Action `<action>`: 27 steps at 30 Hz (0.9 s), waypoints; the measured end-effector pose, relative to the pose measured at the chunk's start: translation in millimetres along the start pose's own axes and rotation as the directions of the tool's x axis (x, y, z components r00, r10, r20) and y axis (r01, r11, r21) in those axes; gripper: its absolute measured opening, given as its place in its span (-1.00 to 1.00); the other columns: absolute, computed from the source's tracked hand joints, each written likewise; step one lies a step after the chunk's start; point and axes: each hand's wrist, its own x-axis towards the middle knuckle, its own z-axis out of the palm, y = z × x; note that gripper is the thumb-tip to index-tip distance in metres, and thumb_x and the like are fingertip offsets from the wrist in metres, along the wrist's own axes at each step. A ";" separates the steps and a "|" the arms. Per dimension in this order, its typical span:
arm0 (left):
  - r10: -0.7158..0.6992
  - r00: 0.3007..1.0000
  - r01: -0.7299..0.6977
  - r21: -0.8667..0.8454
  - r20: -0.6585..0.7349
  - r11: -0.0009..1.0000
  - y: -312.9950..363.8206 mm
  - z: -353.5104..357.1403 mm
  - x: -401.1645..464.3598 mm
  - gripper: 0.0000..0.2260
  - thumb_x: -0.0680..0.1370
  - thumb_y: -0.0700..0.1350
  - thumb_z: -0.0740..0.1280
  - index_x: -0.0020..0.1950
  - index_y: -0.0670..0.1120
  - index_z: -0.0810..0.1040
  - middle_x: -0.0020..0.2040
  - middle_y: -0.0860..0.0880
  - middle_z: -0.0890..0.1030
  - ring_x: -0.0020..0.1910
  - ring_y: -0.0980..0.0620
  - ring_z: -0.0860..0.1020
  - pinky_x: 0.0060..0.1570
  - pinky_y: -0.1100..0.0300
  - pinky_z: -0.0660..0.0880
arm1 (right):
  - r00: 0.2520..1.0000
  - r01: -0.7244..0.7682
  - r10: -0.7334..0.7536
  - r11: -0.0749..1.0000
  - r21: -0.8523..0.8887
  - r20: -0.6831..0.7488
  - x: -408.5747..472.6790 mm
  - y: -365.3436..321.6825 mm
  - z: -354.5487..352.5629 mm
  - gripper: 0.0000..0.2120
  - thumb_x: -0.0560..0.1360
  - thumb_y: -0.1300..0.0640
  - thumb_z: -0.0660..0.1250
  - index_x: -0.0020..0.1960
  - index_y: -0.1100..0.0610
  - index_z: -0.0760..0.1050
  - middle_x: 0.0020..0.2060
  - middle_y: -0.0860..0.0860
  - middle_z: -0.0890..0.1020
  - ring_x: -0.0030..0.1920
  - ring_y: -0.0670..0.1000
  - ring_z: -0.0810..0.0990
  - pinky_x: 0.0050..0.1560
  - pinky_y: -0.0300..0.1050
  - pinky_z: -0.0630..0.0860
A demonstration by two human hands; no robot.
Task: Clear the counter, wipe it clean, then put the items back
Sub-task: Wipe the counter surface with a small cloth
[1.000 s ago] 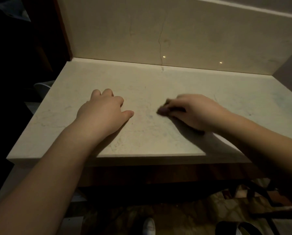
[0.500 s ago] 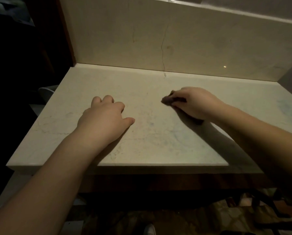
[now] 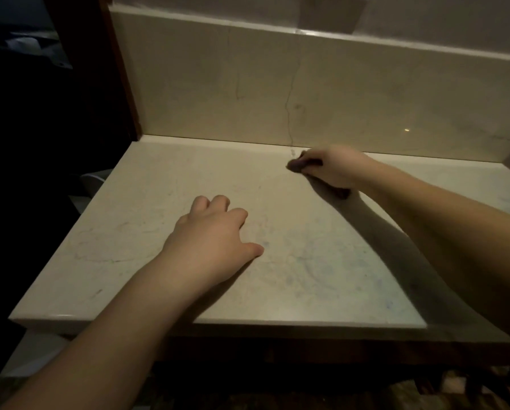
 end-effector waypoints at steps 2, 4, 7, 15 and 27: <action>0.002 0.999 -0.002 0.001 0.041 1.000 2.0 0.6 1.7 -0.48 0.50 0.29 0.23 0.40 0.11 0.36 0.40 0.06 0.29 0.38 -0.01 0.22 0.24 0.00 0.36 | 1.000 0.011 -0.011 1.000 0.002 0.005 18.1 -3.3 6.1 -0.76 0.56 -0.06 0.24 0.18 -0.04 0.54 0.11 0.03 0.61 0.12 0.14 0.54 0.00 -0.08 0.44; 0.003 0.999 -0.003 0.010 0.054 1.000 2.0 0.4 2.5 -0.47 0.50 0.30 0.23 0.41 0.11 0.35 0.40 0.06 0.29 0.37 -0.01 0.23 0.23 0.01 0.38 | 0.996 0.085 -0.084 0.996 0.039 -0.011 14.0 -19.6 8.1 -0.75 0.56 -0.02 0.25 0.20 -0.03 0.54 0.11 0.00 0.60 0.11 0.07 0.53 -0.01 -0.12 0.41; 0.019 0.999 -0.021 0.039 0.051 0.999 2.1 -0.2 1.6 -0.47 0.51 0.30 0.21 0.41 0.11 0.34 0.38 0.07 0.30 0.36 0.01 0.23 0.18 0.05 0.37 | 0.969 0.247 -0.247 0.968 0.047 -0.016 -16.0 -38.1 9.7 -0.75 0.57 -0.06 0.25 0.21 -0.07 0.54 0.03 -0.06 0.57 0.01 -0.02 0.49 -0.05 -0.15 0.36; 0.014 0.995 -0.024 0.100 0.104 0.995 6.3 -7.2 7.7 -0.49 0.49 0.33 0.24 0.37 0.12 0.39 0.30 0.08 0.35 0.30 0.04 0.24 0.05 0.07 0.44 | 1.000 -0.007 0.007 0.999 0.038 -0.012 37.3 -17.6 3.4 -0.76 0.56 -0.04 0.23 0.15 0.01 0.55 0.07 0.08 0.61 0.08 0.17 0.54 -0.11 -0.12 0.38; 0.036 0.991 -0.053 0.129 0.132 0.990 3.9 -12.0 6.7 -0.51 0.48 0.34 0.24 0.30 0.11 0.47 0.23 0.08 0.38 0.25 0.04 0.27 -0.03 0.09 0.44 | 0.994 -0.078 0.084 0.992 -0.100 0.062 -8.6 33.2 -11.7 -0.67 0.56 -0.19 0.17 0.14 -0.02 0.53 0.04 0.08 0.60 0.02 0.18 0.53 -0.05 -0.04 0.45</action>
